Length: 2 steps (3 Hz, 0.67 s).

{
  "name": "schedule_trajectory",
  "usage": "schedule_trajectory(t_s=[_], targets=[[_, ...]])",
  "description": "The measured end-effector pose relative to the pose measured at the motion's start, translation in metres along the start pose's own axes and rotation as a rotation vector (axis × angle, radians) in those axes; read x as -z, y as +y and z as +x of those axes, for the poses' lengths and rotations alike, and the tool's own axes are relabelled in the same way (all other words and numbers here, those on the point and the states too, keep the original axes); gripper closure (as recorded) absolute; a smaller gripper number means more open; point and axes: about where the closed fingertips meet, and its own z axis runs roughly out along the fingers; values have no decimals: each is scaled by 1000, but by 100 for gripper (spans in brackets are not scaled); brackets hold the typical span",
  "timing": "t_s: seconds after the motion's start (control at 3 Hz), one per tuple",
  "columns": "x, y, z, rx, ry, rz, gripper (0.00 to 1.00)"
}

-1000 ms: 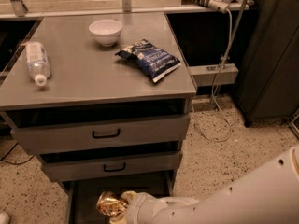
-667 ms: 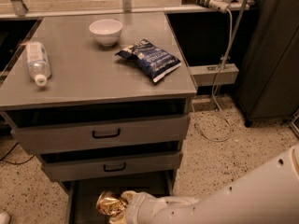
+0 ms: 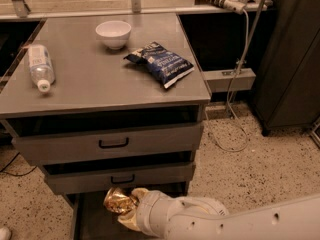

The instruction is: Pick orange can from bottom drawer and place on counter

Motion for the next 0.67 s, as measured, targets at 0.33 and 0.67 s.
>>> schedule_trajectory(t_s=[0.33, 0.67], targets=[[25, -24, -29, 37, 5, 44, 100], [56, -48, -63, 82, 13, 77, 100]])
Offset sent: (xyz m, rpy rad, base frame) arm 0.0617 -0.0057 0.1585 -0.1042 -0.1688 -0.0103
